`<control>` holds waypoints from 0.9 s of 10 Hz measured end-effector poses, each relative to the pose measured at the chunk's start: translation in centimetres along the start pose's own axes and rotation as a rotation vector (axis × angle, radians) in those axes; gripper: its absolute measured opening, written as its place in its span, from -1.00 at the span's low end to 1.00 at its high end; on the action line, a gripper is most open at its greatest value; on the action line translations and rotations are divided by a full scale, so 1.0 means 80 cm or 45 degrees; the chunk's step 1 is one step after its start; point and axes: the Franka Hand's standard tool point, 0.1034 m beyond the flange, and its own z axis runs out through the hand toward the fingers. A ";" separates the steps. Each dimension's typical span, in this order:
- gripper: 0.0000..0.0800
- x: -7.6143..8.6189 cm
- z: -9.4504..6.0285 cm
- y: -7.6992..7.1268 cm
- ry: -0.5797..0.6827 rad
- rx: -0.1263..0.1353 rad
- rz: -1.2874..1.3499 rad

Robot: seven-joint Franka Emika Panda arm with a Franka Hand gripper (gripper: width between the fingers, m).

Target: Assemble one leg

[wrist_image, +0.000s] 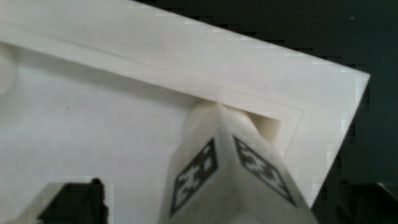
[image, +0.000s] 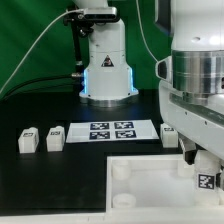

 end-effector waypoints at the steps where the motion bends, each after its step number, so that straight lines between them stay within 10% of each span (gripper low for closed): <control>1: 0.62 -0.005 0.000 -0.004 0.023 0.000 -0.308; 7: 0.50 0.002 -0.002 -0.009 0.062 0.043 -0.748; 8: 0.07 0.002 -0.002 -0.008 0.062 0.043 -0.745; 9: 0.07 0.002 -0.002 -0.008 0.056 0.047 -0.606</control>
Offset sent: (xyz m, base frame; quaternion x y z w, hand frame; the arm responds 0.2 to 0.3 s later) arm -0.0205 0.0014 0.0026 0.0236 0.0022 -0.2894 0.9569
